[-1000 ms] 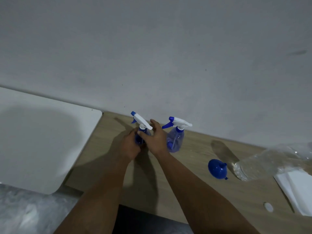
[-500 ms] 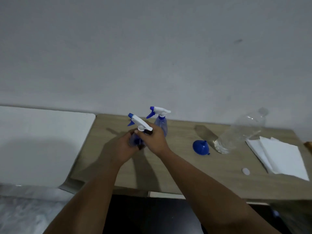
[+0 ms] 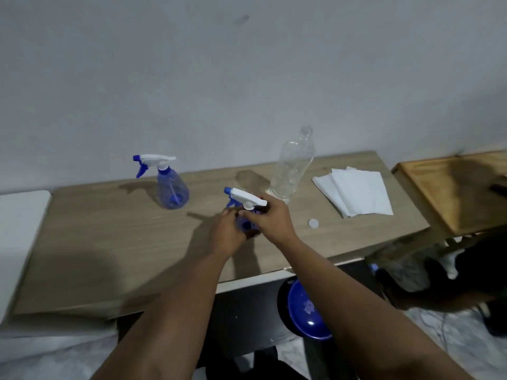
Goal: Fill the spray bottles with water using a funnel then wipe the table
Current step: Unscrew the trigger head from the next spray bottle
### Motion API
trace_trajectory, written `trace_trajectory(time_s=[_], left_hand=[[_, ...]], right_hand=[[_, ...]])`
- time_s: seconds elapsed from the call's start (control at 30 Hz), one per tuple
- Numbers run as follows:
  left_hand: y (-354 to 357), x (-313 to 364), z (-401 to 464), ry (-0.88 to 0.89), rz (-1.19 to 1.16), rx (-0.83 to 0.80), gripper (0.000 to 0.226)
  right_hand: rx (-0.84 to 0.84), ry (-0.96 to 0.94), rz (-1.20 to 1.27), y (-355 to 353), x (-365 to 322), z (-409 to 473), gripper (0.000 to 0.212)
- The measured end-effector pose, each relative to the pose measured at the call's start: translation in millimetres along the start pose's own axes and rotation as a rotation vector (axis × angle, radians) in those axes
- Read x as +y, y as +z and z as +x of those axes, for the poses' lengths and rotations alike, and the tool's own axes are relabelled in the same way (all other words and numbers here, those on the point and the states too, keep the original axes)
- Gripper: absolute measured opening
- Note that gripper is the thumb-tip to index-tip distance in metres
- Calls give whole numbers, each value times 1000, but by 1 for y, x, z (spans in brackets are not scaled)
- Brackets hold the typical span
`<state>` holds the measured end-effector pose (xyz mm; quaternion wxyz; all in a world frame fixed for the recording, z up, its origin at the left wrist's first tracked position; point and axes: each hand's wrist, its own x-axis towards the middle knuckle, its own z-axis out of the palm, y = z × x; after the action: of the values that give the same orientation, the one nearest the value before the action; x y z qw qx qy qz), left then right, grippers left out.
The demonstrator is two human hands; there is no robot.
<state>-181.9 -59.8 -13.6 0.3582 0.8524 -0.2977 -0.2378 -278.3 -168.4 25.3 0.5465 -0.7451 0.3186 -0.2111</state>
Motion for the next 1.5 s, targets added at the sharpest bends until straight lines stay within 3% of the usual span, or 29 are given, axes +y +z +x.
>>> trace_trajectory(time_s=[0.13,0.3,0.4,0.5,0.6,0.73,0.83,0.93,1.03,1.17,1.3,1.4,1.5], left_hand=[[24,34,-23,-76,79,-5,35],[49,25,-26,-137,89,113,35],[49,25,-26,-147,112,90,33],[46,26,-26,-201,47,50,25],[43,23,-29,-192,-7,30,31],[37,23,-32,-191,34,4,27],[39,18,-33,-173,21,-6,28],[38,17,-35,-167,20,0,30],[37,18,-37,-155,10,5,28],[36,18,-39,-157,-3,-11,28],[37,15,-38,-152,3,-25,27],[37,14,-39,-193,85,-26,21],[35,15,-42,-173,141,-32,25]], right_hand=[[-7,73,-7,-15,39,-7,34],[-2,87,26,-10,62,-7,37],[-2,77,19,-9,65,-7,40],[-116,45,33,-19,69,-1,32],[-233,36,32,-26,65,5,36],[-152,55,15,-18,57,0,41],[-200,65,22,-13,58,-2,28],[-201,72,28,-12,58,-5,40],[-222,46,23,-13,56,-5,29],[-246,79,39,-14,54,-6,41],[-261,79,30,-11,51,-8,28],[-256,96,30,-10,50,-11,42],[-265,64,10,-12,51,-12,33]])
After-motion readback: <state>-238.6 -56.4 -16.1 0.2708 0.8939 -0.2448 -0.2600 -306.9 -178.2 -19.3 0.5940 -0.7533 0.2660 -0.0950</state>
